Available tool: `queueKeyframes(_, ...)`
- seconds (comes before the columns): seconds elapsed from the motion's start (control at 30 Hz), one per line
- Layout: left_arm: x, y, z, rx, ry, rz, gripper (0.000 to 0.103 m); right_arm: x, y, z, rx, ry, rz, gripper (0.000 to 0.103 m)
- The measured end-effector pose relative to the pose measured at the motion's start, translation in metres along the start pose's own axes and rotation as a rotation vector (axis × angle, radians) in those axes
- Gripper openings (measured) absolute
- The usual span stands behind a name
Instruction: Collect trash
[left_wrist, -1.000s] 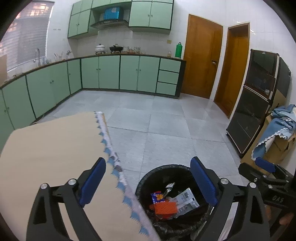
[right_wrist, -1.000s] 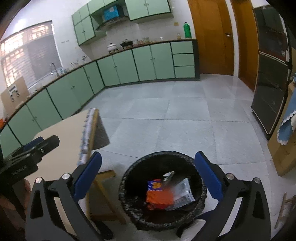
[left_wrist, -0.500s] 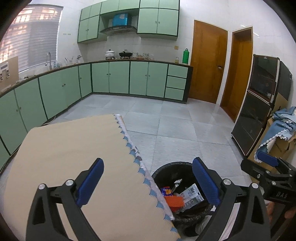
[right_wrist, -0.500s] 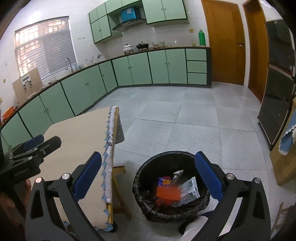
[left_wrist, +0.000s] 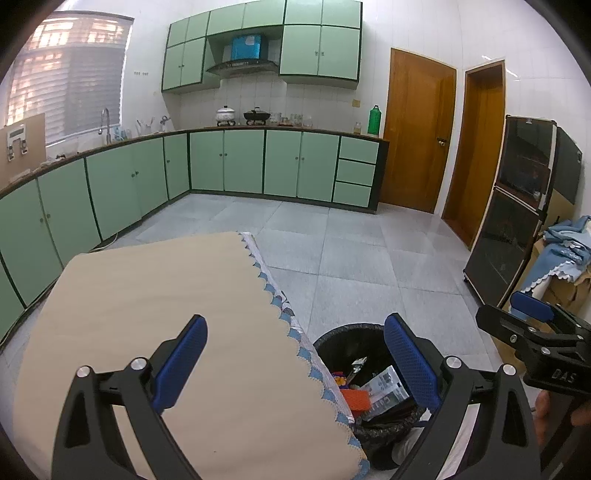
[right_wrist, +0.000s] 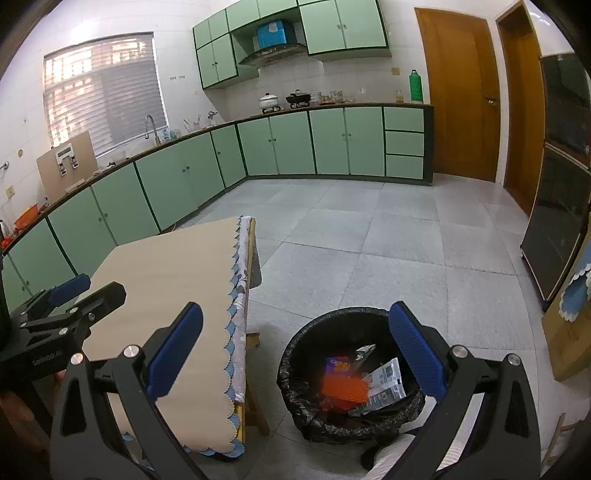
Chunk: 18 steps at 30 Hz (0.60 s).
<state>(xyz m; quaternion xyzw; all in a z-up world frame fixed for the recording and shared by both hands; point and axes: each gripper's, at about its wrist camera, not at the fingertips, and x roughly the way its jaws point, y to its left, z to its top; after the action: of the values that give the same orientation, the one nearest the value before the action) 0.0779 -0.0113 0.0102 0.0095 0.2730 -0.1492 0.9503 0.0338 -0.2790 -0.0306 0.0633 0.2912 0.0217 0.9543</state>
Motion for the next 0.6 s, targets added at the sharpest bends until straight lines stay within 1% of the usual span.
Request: queueKeyframes(0.6, -0.0055, -0.0018, -0.0012, 0.013, -0.018, 0.006, 0.094, -0.0010, 0.0022, 0.0021, -0.004, -0.011, 0.008, 0.098)
